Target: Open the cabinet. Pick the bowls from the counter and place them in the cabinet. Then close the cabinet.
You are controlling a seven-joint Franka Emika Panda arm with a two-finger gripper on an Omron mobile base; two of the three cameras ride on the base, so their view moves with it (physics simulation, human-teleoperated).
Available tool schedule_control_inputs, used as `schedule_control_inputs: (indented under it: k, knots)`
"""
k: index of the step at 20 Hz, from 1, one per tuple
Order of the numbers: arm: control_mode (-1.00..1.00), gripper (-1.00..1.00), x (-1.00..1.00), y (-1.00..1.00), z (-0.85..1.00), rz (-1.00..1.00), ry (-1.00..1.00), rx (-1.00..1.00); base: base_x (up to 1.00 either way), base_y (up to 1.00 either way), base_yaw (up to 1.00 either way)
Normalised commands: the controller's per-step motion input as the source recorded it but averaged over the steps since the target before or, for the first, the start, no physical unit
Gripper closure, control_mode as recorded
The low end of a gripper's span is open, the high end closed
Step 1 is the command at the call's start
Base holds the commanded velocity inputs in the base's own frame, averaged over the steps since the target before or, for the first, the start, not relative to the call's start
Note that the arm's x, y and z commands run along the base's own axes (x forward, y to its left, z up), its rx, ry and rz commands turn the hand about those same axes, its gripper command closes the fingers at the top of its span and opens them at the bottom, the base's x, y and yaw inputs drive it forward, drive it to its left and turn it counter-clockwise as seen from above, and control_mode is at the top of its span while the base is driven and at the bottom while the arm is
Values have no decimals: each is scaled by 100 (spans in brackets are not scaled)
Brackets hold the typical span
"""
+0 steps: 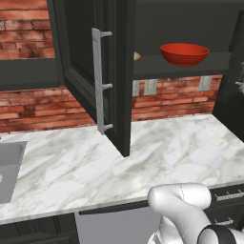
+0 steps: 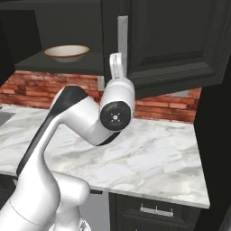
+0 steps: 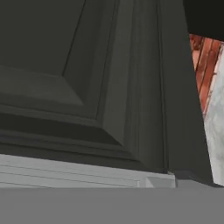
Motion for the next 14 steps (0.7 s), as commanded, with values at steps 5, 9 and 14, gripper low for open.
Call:
schedule_control_inputs:
  k: [5,9,14]
  knots:
    - [-100,-100,100,3,0,0,23,0,0,0,0]
    - [-100,-100,100,3,-7,0,21,0,0,0,0]
    - [-100,-100,100,0,-3,0,22,0,0,0,0]
